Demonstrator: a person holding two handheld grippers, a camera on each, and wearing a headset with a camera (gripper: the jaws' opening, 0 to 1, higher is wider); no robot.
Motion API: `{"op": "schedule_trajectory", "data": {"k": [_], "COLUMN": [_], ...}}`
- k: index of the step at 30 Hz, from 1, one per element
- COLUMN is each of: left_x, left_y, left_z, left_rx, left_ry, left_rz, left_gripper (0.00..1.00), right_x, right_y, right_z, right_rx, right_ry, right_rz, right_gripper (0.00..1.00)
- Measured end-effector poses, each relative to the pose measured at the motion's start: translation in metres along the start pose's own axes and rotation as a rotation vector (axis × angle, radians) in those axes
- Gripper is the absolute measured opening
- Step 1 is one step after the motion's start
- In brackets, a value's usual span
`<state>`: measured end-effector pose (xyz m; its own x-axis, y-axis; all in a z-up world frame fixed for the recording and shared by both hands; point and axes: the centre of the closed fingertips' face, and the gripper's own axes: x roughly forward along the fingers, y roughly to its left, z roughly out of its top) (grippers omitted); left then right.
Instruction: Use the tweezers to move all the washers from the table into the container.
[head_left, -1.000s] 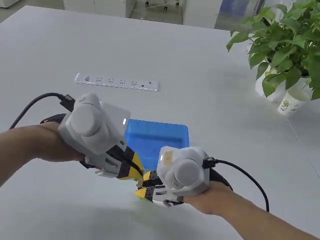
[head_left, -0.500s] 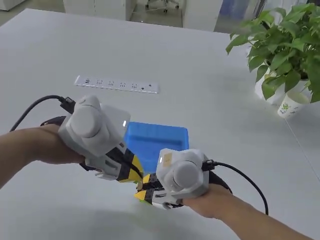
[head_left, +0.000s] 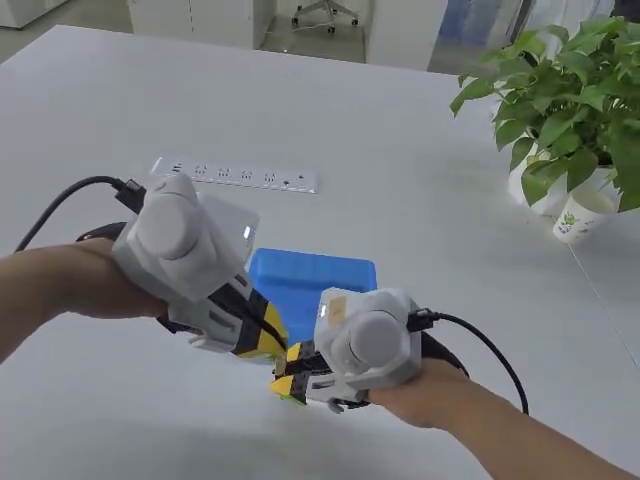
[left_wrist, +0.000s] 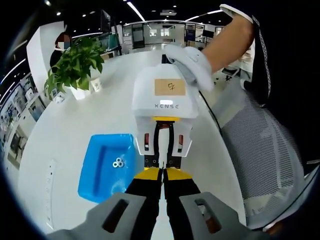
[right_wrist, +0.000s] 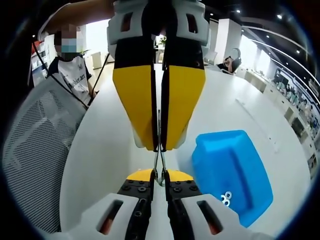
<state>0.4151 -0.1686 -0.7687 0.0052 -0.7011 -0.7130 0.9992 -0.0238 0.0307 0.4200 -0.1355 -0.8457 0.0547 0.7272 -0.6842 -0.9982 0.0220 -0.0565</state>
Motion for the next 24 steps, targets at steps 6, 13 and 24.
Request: {"op": "schedule_trajectory", "data": {"k": [6,13,24], "left_x": [-0.005,-0.009,-0.019], "left_y": [0.002,0.002,0.01], "left_z": [0.004,0.01,0.022], "left_rx": [-0.004,0.004,0.007], "left_ry": [-0.001,-0.003,-0.012], "left_rz": [-0.008,-0.014,-0.021], "left_gripper": [0.05,0.05,0.05], "right_x": [-0.004,-0.009,-0.022], "right_y": [-0.001,-0.002,-0.012], "right_z": [0.005,0.01,0.02], "right_rx": [0.007,0.012,0.004], "right_ry": [-0.008,-0.016,-0.008], "right_rz": [-0.003,-0.009,-0.015], "right_gripper": [0.1,0.1,0.1]}}
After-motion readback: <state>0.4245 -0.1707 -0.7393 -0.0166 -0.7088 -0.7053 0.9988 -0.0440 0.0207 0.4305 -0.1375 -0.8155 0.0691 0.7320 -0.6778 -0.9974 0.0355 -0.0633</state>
